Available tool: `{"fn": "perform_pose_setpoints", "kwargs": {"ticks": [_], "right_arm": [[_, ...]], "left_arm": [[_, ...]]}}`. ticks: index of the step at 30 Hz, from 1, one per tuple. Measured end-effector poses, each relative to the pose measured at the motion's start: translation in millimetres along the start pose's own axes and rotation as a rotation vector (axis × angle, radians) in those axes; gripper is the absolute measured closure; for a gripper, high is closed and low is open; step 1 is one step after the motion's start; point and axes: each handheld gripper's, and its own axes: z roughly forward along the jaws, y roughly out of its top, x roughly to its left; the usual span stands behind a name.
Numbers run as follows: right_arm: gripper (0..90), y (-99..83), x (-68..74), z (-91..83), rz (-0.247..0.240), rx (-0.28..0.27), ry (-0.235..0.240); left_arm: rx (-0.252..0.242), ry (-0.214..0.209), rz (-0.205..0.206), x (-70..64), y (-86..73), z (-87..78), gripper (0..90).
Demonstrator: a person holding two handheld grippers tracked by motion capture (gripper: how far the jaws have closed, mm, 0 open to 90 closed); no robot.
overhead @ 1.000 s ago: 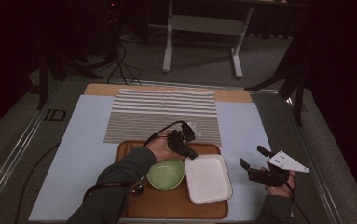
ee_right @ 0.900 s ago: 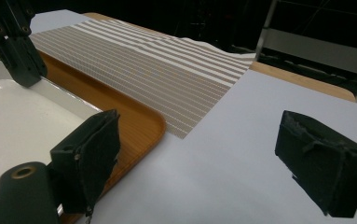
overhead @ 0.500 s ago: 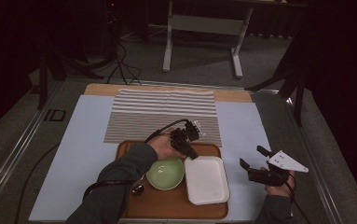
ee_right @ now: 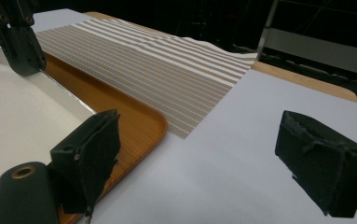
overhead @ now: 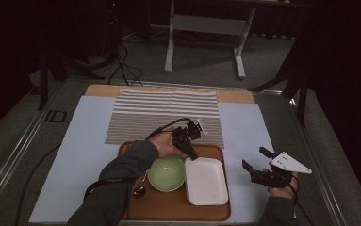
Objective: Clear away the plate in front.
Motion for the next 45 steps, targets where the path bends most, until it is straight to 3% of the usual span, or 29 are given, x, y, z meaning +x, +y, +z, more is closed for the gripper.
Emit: {"fn": "perform_pose_setpoints", "kwargs": {"ticks": [10,15,23,36,40,45], "right_arm": [[13.4,0.2,0.5,0.1,-0.002,0.001,0.001],[13.4,0.1,0.0,-0.6,0.002,-0.002,0.000],[13.4,0.4,0.5,-0.4,-0.002,-0.002,0.000],[13.4,0.5,0.6,-0.2,-0.003,-0.001,0.000],[13.4,0.5,0.5,-0.4,-0.002,-0.003,-0.001],[13.4,0.5,0.7,-0.2,-0.003,-0.001,0.001]], "left_arm": [[-0.029,-0.003,-0.005,9.0,7.4,10.9,87.9],[-0.055,-0.005,-0.032,16.9,2.4,19.2,86.2],[-0.083,0.001,-0.029,21.7,-1.7,26.3,85.2],[-0.071,0.018,-0.026,22.8,-5.9,35.6,83.3],[-0.064,0.033,-0.038,23.3,-6.4,38.7,80.8],[-0.075,0.036,-0.045,23.6,-6.1,35.7,68.9]]}}
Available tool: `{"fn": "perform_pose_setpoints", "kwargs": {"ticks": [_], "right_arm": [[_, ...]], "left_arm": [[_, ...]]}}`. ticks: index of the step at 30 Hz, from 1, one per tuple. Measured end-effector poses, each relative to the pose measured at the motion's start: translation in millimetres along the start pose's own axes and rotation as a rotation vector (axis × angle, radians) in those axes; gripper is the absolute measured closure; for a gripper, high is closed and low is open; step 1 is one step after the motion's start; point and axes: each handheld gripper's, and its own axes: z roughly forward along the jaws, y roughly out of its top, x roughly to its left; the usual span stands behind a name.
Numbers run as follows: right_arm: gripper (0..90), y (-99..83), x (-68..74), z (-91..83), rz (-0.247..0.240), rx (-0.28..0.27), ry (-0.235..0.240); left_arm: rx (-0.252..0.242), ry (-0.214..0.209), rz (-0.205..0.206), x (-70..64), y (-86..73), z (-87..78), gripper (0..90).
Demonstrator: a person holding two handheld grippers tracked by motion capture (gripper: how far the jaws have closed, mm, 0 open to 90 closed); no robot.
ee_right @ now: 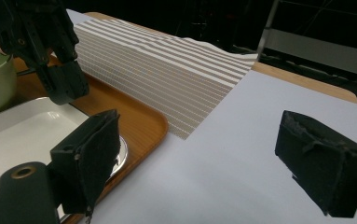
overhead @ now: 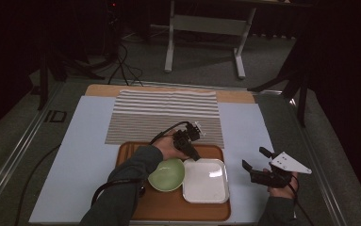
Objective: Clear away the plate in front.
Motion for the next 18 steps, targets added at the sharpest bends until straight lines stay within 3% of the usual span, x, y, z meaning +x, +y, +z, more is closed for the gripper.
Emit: {"fn": "perform_pose_setpoints", "kwargs": {"ticks": [8,18], "right_arm": [[13.4,-0.1,0.0,0.2,0.001,0.000,0.000],[13.4,-0.1,0.1,0.2,0.000,0.000,-0.001]], "left_arm": [[-0.031,0.022,-0.013,0.3,-1.6,-7.9,60.0],[-0.106,0.093,-0.018,-3.0,-7.0,-27.8,52.9]]}}
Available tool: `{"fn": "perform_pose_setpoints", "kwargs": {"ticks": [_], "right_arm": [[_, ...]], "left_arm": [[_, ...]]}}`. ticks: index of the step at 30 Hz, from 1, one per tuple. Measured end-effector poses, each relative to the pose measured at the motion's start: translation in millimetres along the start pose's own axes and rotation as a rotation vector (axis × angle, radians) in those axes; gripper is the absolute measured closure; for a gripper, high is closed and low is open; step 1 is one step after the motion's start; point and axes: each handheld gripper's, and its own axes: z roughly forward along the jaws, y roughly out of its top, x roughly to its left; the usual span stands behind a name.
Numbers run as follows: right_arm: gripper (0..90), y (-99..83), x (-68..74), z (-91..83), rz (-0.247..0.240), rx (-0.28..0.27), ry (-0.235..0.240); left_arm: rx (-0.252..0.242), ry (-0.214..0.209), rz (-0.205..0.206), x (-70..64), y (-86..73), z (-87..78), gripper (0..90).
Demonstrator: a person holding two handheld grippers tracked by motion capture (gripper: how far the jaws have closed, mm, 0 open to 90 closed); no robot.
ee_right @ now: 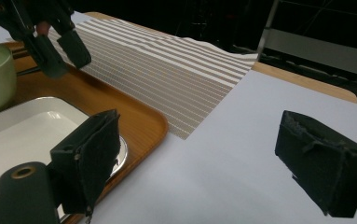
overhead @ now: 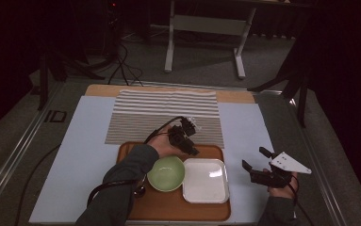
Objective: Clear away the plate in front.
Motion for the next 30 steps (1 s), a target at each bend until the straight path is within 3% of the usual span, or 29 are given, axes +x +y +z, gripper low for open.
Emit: {"fn": "perform_pose_setpoints", "kwargs": {"ticks": [9,10,19,30], "right_arm": [[13.4,0.0,0.5,0.3,0.000,0.001,0.000],[13.4,0.1,0.6,0.5,-0.001,0.001,0.001],[13.4,0.5,1.8,0.5,-0.004,0.003,0.003],[13.4,0.6,3.2,0.8,-0.005,0.006,0.008]], "left_arm": [[-0.093,0.069,-0.004,-0.5,-11.8,-24.8,46.3],[-0.122,0.093,-0.012,-0.2,-16.1,-32.9,46.3],[-0.202,0.184,-0.027,-3.2,-30.5,-56.2,41.6],[-0.302,0.315,-0.103,1.7,-68.7,-86.7,34.0]]}}
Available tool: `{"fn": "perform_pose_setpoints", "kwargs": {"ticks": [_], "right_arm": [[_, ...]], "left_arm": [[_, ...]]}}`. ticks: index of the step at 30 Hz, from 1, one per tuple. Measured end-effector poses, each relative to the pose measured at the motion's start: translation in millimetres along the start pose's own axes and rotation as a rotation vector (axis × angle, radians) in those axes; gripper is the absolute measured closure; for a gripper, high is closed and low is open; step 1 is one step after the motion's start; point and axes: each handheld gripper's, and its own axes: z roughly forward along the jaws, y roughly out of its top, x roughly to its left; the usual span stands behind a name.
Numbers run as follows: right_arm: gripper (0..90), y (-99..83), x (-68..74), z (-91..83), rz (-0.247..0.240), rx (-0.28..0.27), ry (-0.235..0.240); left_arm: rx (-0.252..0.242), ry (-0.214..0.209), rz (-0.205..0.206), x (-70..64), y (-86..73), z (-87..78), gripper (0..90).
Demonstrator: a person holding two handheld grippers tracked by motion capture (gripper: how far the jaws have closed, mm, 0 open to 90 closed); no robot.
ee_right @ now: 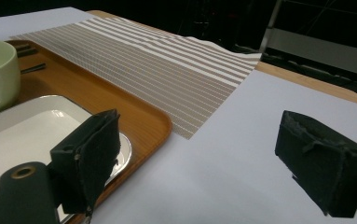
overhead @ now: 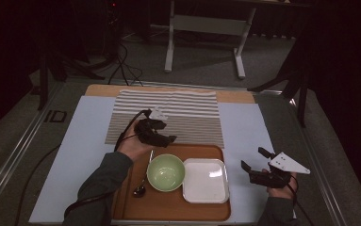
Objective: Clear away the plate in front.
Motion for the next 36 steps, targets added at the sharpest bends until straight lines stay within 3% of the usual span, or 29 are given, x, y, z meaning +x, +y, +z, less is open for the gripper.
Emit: {"fn": "perform_pose_setpoints", "kwargs": {"ticks": [7,14,19,22,29,36], "right_arm": [[13.4,0.4,1.6,1.7,-0.006,0.005,0.005],[13.4,0.6,2.9,2.3,-0.009,0.007,0.010],[13.4,0.8,3.4,2.9,-0.013,0.008,0.013],[13.4,0.9,3.9,2.9,-0.011,0.010,0.013],[13.4,0.8,4.2,3.5,-0.007,0.011,0.019],[13.4,0.9,5.0,4.2,-0.012,0.013,0.024]], "left_arm": [[-0.039,0.093,-0.038,10.4,-24.8,-29.9,29.0],[-0.112,0.198,-0.060,10.2,-50.1,-55.4,28.5],[-0.160,0.313,-0.103,9.2,-73.1,-71.9,28.8],[-0.186,0.361,-0.135,10.4,-88.6,-81.1,29.2],[-0.206,0.414,-0.205,17.3,-123.7,-93.8,29.7],[-0.204,0.434,-0.287,24.4,-153.3,-101.2,29.5]]}}
